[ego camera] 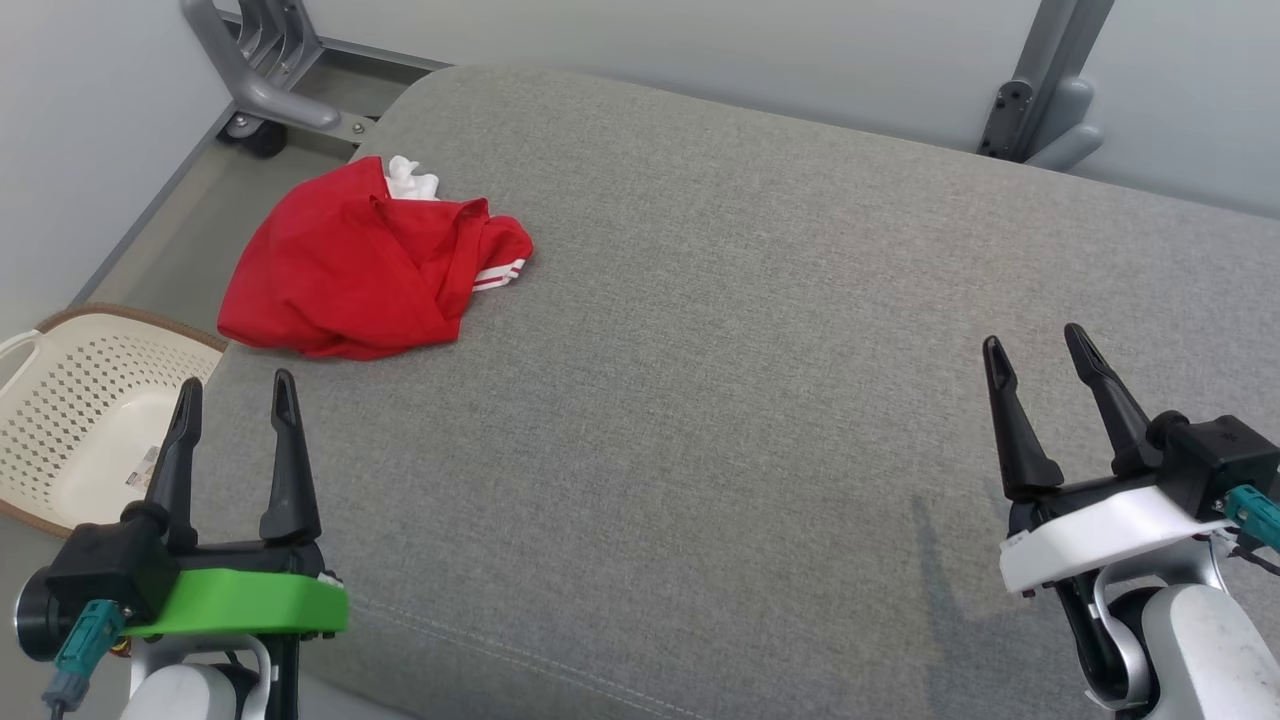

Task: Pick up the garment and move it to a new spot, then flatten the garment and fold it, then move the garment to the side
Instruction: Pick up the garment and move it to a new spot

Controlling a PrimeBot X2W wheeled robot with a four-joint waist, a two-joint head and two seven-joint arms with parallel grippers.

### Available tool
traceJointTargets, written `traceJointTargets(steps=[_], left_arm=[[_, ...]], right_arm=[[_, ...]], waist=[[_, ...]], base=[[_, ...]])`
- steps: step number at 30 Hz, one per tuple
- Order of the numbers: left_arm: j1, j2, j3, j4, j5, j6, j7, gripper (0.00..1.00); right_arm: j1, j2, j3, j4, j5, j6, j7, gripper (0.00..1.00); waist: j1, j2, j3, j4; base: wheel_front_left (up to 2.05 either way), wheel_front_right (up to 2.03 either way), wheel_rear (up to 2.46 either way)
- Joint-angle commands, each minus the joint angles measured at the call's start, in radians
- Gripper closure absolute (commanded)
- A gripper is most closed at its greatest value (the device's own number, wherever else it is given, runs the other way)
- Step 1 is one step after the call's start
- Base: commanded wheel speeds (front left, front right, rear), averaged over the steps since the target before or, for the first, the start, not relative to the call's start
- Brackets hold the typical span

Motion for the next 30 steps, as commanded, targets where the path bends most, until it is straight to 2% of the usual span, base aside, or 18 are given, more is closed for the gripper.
traceJointTargets(steps=[1,11,18,23,30], left_arm=[[-0.011,0.004,0.002,0.001,0.005,-0.004,-0.003,0.00],[-0.095,-0.026,0.030,-0.006,0.020,-0.006,-0.010,0.00],[-0.285,-0.053,0.060,0.054,0.032,-0.049,-0.008,0.00],[-0.453,-0.079,0.086,0.267,-0.009,-0.112,-0.008,0.00],[-0.601,-0.070,0.095,0.622,-0.060,-0.181,0.004,0.00]], right_arm=[[0.006,-0.005,-0.004,-0.005,0.006,-0.001,0.003,0.00],[-0.035,-0.016,0.000,-0.036,-0.006,-0.001,0.031,0.00],[-0.109,-0.046,0.022,-0.092,-0.027,-0.001,0.068,0.00],[-0.158,-0.051,0.029,-0.124,-0.036,-0.001,0.072,0.00],[-0.187,-0.045,0.031,-0.122,-0.039,-0.001,0.056,0.00]], waist=[[0.0000,0.0000,-0.001,0.007],[0.0000,0.0000,0.058,-0.011],[0.0000,0.0000,0.192,-0.082],[0.0000,0.0000,0.304,-0.147],[0.0000,0.0000,0.378,-0.196]], base=[[0.00,0.00,0.00],[0.00,0.00,0.00],[0.00,0.00,0.00],[0.00,0.00,0.00],[0.00,0.00,0.00]])
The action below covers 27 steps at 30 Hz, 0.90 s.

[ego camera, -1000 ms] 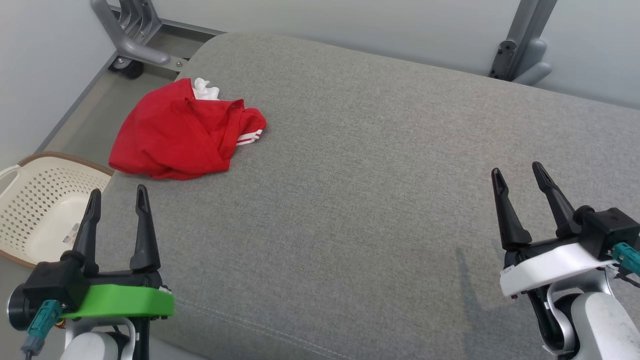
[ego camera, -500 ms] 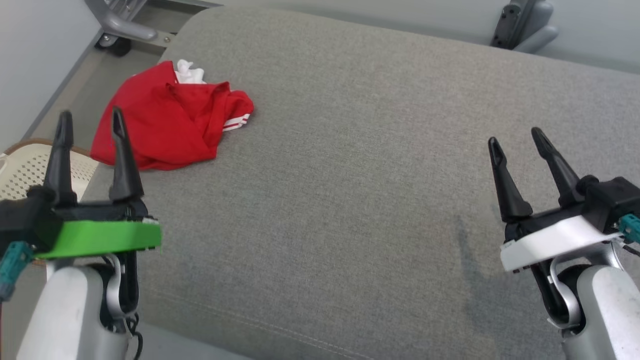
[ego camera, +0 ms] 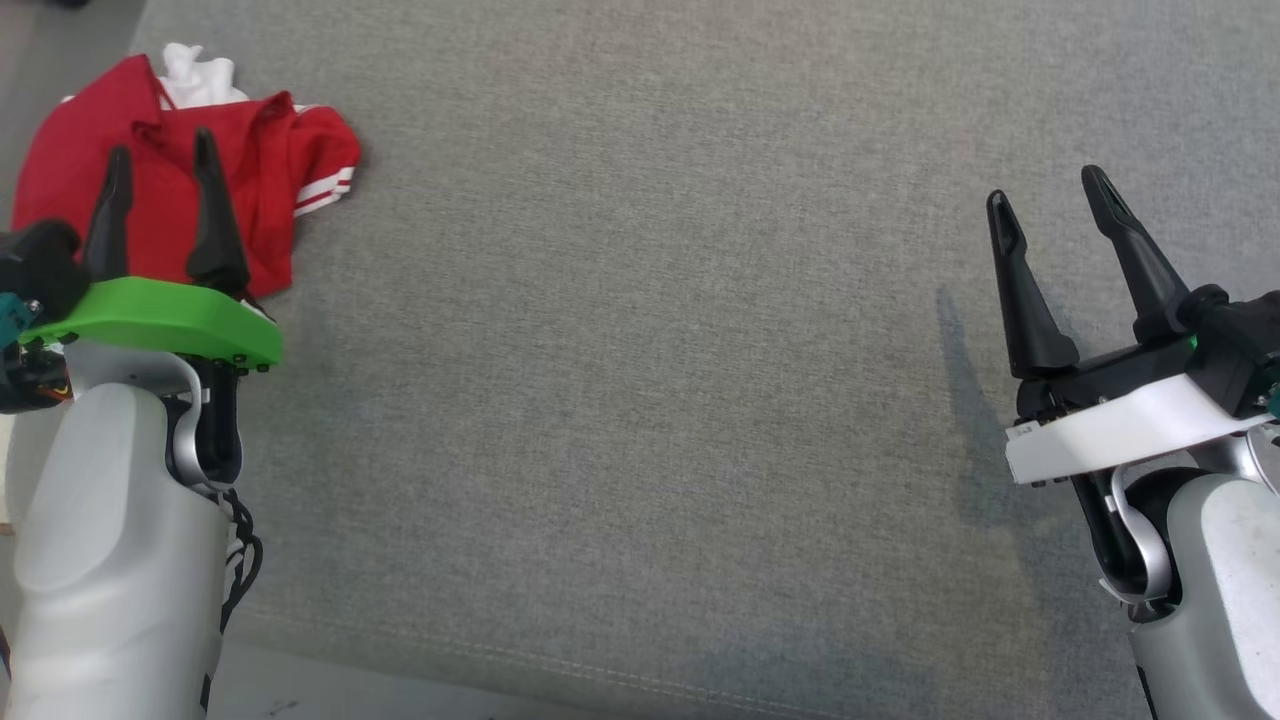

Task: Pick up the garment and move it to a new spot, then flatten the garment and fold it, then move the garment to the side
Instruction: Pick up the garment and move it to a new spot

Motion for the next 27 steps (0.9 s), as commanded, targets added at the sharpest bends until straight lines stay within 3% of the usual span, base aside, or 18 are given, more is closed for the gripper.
traceJointTargets(steps=[1,11,12,13,14,15,20,27], left_arm=[[-0.049,0.005,0.001,0.100,-0.019,-0.019,0.008,0.00],[-0.148,0.008,0.018,0.423,-0.076,-0.055,0.026,0.00],[-0.154,0.011,0.016,0.446,-0.076,-0.057,0.023,0.16],[-0.161,0.014,0.014,0.465,-0.073,-0.057,0.020,0.51],[-0.168,0.015,0.014,0.478,-0.072,-0.059,0.016,0.79],[-0.171,0.017,0.014,0.493,-0.069,-0.058,0.010,1.00],[-0.173,0.037,0.029,0.462,-0.037,-0.046,-0.009,1.00],[-0.039,0.046,0.127,0.145,0.062,0.003,-0.008,1.00]], right_arm=[[-0.021,-0.001,-0.001,0.000,-0.009,0.000,-0.009,0.00],[-0.040,0.001,0.002,0.011,-0.008,0.000,-0.018,0.00],[-0.042,0.002,0.002,0.013,-0.006,0.000,-0.019,0.00],[-0.044,0.002,0.004,0.015,-0.005,0.000,-0.021,0.00],[-0.045,0.002,0.005,0.018,-0.004,0.000,-0.022,0.00],[-0.045,0.002,0.006,0.021,-0.003,0.000,-0.022,0.00],[-0.040,0.007,0.003,0.040,0.002,0.000,-0.037,0.00],[-0.011,0.027,-0.007,0.070,0.005,0.000,-0.067,0.00]], waist=[[0.0000,0.0000,0.087,-0.074],[0.0000,0.0000,0.113,-0.084],[0.0000,0.0000,0.113,-0.085],[0.0000,0.0000,0.113,-0.085],[0.0000,0.0000,0.111,-0.085],[0.0000,0.0000,0.109,-0.086],[0.0000,0.0000,0.081,-0.090],[0.0000,0.0000,0.002,-0.111]], base=[[0.00,0.00,0.00],[0.00,0.00,0.00],[0.00,0.00,0.00],[0.00,0.00,0.00],[0.00,0.00,0.00],[0.00,0.00,0.00],[0.00,0.00,0.00],[0.00,0.00,0.00]])
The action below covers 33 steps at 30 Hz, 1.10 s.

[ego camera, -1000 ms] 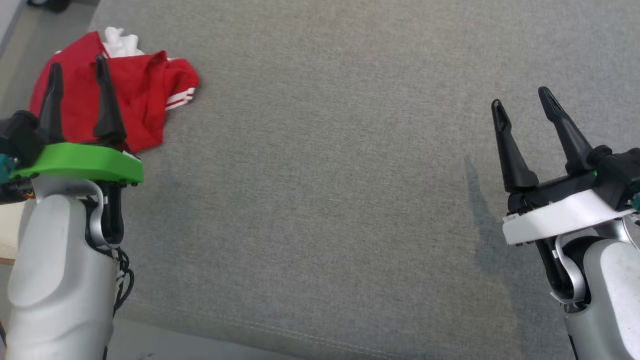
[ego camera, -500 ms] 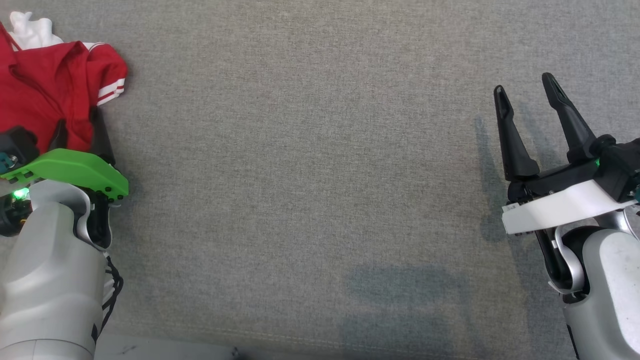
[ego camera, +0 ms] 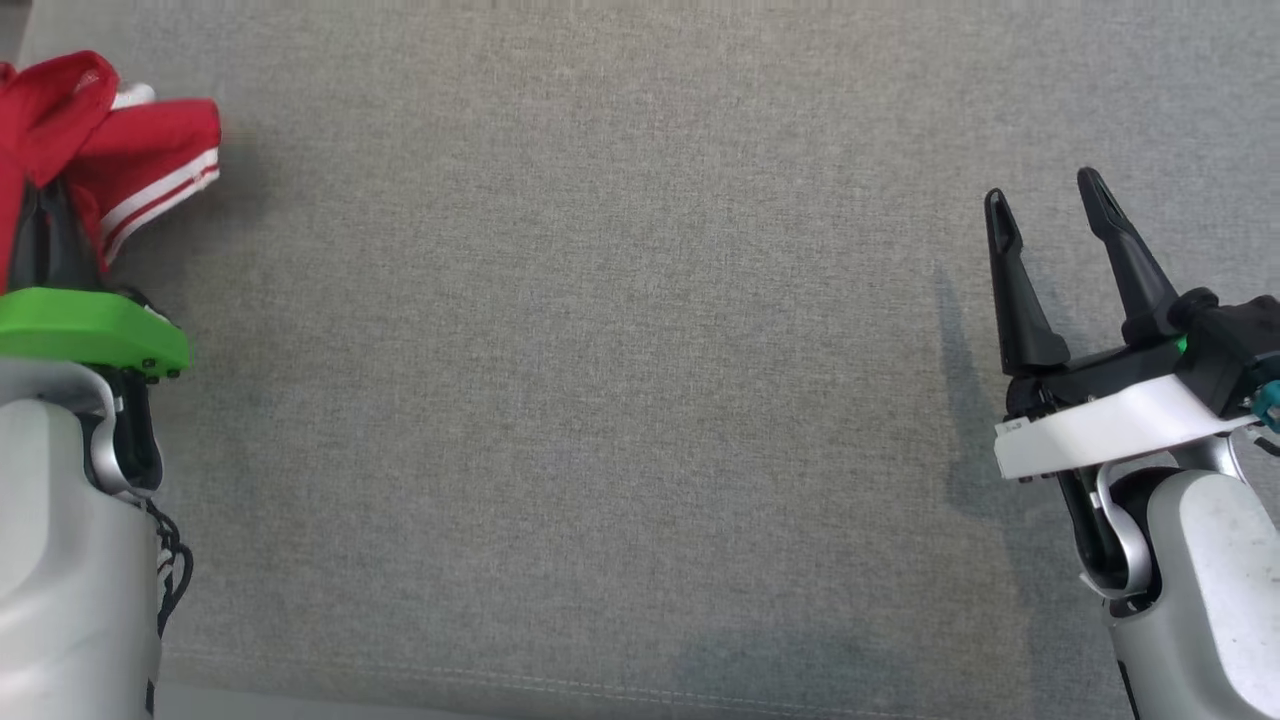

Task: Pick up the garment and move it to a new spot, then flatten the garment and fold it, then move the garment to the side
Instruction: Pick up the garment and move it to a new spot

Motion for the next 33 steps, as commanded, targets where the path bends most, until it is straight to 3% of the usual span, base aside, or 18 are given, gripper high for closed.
traceJointTargets(steps=[1,11,19,25,33], left_arm=[[0.045,0.000,0.019,-0.073,0.028,0.010,-0.004,1.00],[0.371,-0.026,0.046,-0.510,0.134,0.049,-0.004,1.00],[0.576,-0.042,0.016,-0.800,0.163,0.096,0.084,1.00],[0.613,-0.060,-0.038,-0.886,0.172,0.091,0.137,1.00],[0.509,-0.091,-0.153,-0.861,0.187,0.051,0.179,1.00]], right_arm=[[0.015,0.006,-0.001,0.010,0.005,0.000,-0.014,0.00],[0.096,0.033,-0.009,0.052,0.017,0.000,-0.046,0.00],[0.140,0.049,-0.005,0.057,0.025,0.000,-0.055,0.00],[0.146,0.058,0.003,0.058,0.030,0.000,-0.059,0.00],[0.109,0.077,0.030,0.064,0.041,0.000,-0.080,0.00]], waist=[[-0.0001,-0.0001,-0.052,-0.021],[-0.0001,-0.0001,-0.189,-0.088],[-0.0001,-0.0001,-0.247,-0.166],[-0.0001,-0.0001,-0.254,-0.229],[-0.0001,-0.0001,-0.205,-0.389]], base=[[0.00,0.00,0.00],[0.00,0.00,0.00],[0.00,0.00,0.00],[0.00,0.00,0.00],[0.00,0.00,0.00]])
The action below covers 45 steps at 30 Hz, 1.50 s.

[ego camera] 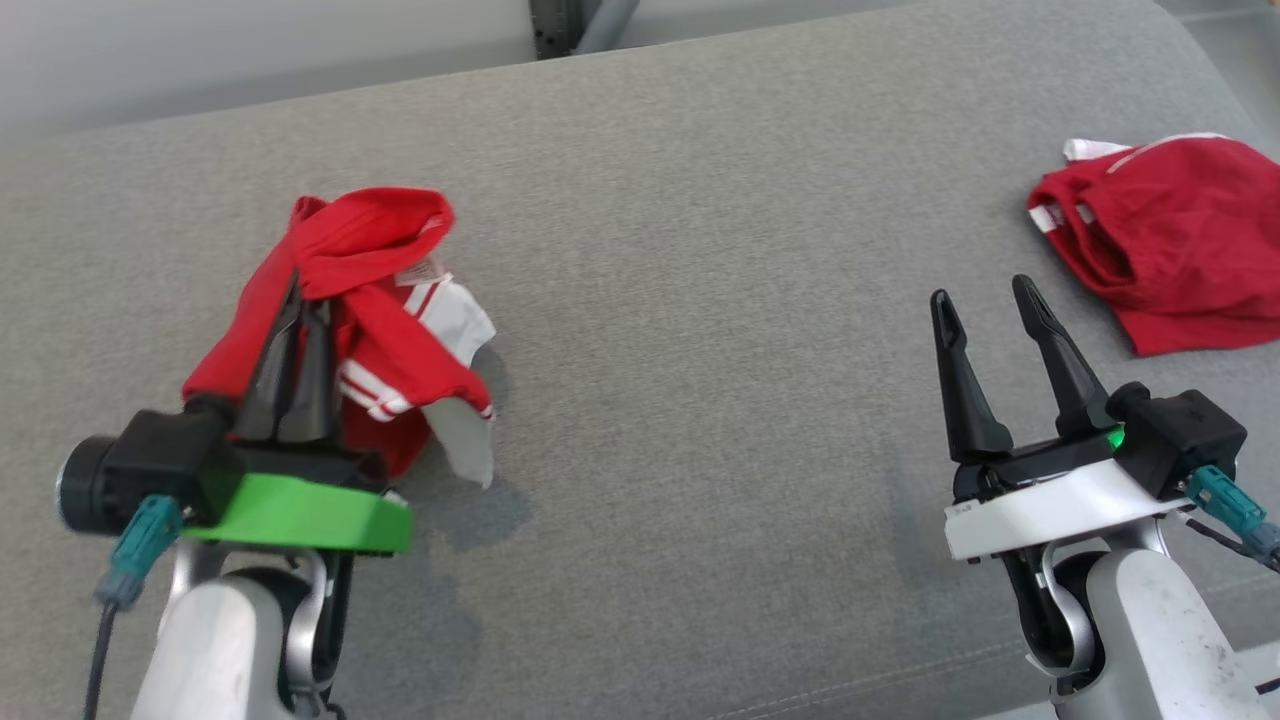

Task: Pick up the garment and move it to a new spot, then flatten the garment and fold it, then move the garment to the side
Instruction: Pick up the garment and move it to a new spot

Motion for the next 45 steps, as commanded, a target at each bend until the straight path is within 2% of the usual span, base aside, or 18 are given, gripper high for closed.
traceJointTargets(steps=[1,5,10,16,17,18,19,25,30,37,45], left_arm=[[-0.034,-0.005,-0.012,0.005,0.008,-0.007,0.003,1.00],[-0.117,-0.033,-0.079,0.073,0.018,-0.033,0.027,1.00],[-0.206,-0.056,-0.126,0.224,0.020,-0.057,0.036,1.00],[-0.248,-0.073,-0.173,0.360,0.007,-0.084,0.017,1.00],[-0.253,-0.075,-0.177,0.375,0.000,-0.089,0.012,0.73],[-0.253,-0.079,-0.183,0.389,-0.017,-0.095,0.013,0.25],[-0.249,-0.086,-0.193,0.401,-0.040,-0.103,0.022,0.00],[-0.211,-0.060,-0.229,0.367,-0.058,-0.121,-0.035,0.00],[-0.164,-0.039,-0.217,0.300,-0.052,-0.103,-0.081,0.00],[-0.086,0.000,-0.130,0.215,-0.075,-0.024,-0.103,0.00],[-0.014,0.053,-0.013,0.194,-0.096,0.058,-0.126,0.00]], right_arm=[[-0.013,0.003,-0.002,0.003,0.007,0.000,-0.009,0.00],[-0.019,0.020,0.002,0.021,0.017,0.000,-0.033,0.00],[-0.026,0.039,-0.005,0.050,0.028,0.000,-0.059,0.00],[-0.039,0.048,0.000,0.079,0.036,0.000,-0.077,0.00],[-0.040,0.049,0.000,0.083,0.037,0.000,-0.077,0.00],[-0.041,0.049,-0.001,0.087,0.036,0.000,-0.079,0.00],[-0.042,0.050,-0.002,0.090,0.037,0.000,-0.081,0.00],[-0.043,0.047,-0.010,0.100,0.021,0.000,-0.083,0.00],[-0.033,0.035,-0.013,0.101,0.012,0.000,-0.083,0.00],[-0.010,0.015,-0.024,0.091,0.006,0.000,-0.071,0.00],[0.010,-0.005,-0.020,0.081,-0.001,0.000,-0.043,0.00]], waist=[[0.0000,0.0000,0.039,-0.104],[0.0000,0.0000,0.083,-0.173],[0.0000,0.0000,0.132,-0.230],[0.0000,0.0000,0.157,-0.254],[0.0000,0.0000,0.158,-0.253],[0.0000,0.0000,0.157,-0.249],[0.0000,0.0000,0.155,-0.244],[0.0000,0.0000,0.112,-0.179],[0.0000,0.0000,0.077,-0.134],[0.0000,0.0000,0.032,-0.055],[0.0000,0.0000,-0.005,0.006]], base=[[0.00,0.00,0.00],[0.00,0.00,0.00],[0.00,0.00,0.00],[0.00,0.00,0.00],[0.00,0.00,0.00],[0.00,0.00,0.00],[0.00,0.00,0.00],[0.00,0.00,0.00],[0.00,0.00,0.00],[0.00,0.00,0.00],[0.00,0.00,0.00]])
